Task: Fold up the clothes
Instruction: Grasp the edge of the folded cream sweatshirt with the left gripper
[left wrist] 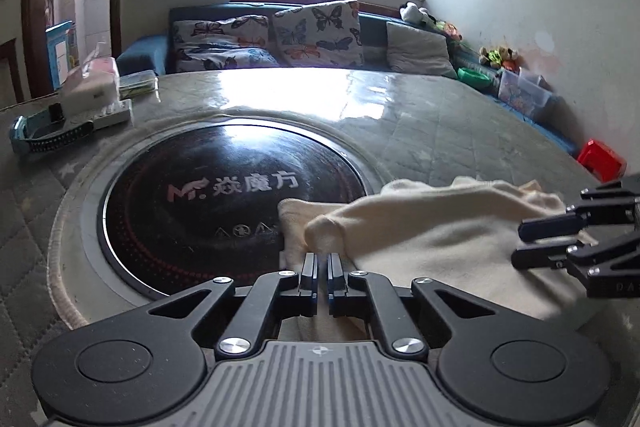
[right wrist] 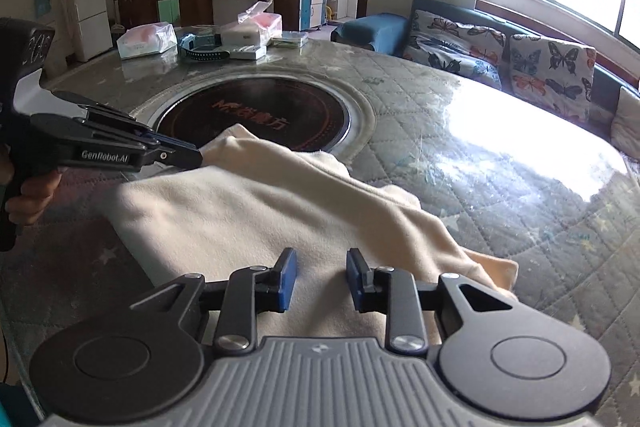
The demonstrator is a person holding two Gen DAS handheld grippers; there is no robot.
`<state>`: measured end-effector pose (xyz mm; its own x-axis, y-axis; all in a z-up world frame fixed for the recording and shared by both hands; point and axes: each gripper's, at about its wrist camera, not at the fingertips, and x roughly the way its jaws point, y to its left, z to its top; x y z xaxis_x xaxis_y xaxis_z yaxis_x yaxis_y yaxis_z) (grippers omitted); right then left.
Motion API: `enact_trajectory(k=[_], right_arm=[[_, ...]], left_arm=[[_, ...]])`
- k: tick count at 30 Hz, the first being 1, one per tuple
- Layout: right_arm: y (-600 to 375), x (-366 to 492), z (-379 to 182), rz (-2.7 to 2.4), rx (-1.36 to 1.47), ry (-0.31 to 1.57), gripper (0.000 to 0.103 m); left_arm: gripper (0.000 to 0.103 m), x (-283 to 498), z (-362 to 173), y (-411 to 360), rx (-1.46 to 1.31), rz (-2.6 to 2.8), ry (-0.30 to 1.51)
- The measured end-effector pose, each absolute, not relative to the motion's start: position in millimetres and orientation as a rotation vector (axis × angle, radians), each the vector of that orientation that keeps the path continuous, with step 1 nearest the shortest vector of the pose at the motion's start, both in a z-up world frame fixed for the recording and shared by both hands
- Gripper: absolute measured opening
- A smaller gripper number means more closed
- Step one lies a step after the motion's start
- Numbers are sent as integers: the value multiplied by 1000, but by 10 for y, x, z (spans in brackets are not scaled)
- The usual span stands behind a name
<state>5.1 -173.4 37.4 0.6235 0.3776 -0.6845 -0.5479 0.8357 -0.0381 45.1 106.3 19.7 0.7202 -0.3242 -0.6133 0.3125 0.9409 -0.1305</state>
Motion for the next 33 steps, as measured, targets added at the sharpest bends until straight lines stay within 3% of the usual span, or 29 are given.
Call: enact_trajectory(k=[23, 27, 33], right_arm=[[-1302, -199, 464, 660, -360, 708, 28], [-1116, -272, 564, 723, -400, 676, 36], [-677, -388, 480, 835, -539, 647, 41]], left_arm=[[10, 75, 275, 1170, -30, -452, 667], [39, 124, 329, 1393, -108, -377, 688], [47, 170, 319, 1569, -229, -329, 734]])
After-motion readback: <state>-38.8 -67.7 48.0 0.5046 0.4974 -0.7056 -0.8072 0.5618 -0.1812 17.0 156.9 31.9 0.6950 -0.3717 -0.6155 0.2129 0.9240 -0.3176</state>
